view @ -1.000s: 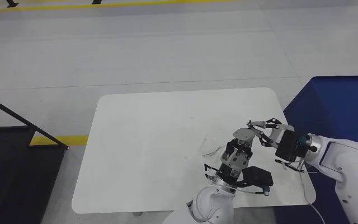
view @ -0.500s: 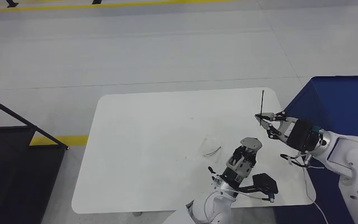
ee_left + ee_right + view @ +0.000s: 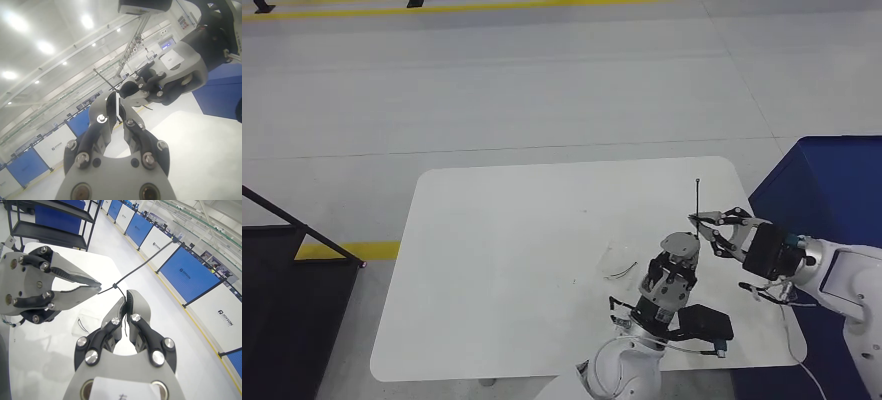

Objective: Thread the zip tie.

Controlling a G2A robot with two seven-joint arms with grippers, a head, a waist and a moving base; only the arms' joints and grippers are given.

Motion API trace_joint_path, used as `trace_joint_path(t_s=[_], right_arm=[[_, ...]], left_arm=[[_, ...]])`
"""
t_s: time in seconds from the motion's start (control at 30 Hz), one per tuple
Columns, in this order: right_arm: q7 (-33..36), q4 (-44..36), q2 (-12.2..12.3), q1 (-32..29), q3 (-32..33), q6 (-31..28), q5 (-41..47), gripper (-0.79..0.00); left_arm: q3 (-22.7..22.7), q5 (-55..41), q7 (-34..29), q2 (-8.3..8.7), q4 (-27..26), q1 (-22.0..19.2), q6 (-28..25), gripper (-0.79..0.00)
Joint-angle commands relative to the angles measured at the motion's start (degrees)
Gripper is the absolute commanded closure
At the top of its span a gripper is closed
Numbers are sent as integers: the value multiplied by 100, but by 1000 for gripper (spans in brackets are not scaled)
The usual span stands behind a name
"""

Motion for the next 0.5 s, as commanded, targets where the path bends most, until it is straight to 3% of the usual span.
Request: trace_joint_path(t_s=[0.0, 0.17, 0.47], right_arm=[[-19, 15, -1, -5, -10, -28, 19, 0], [63, 148, 5, 26, -67, -371, 369, 0], [711, 276, 185, 141, -328, -499, 1545, 0]], left_arm=[[7, -4, 11, -7, 14, -11, 30, -231], [-51, -304, -8, -20, -85, -18, 147, -225], [-633, -2094, 353, 72, -817, 274, -260, -225]])
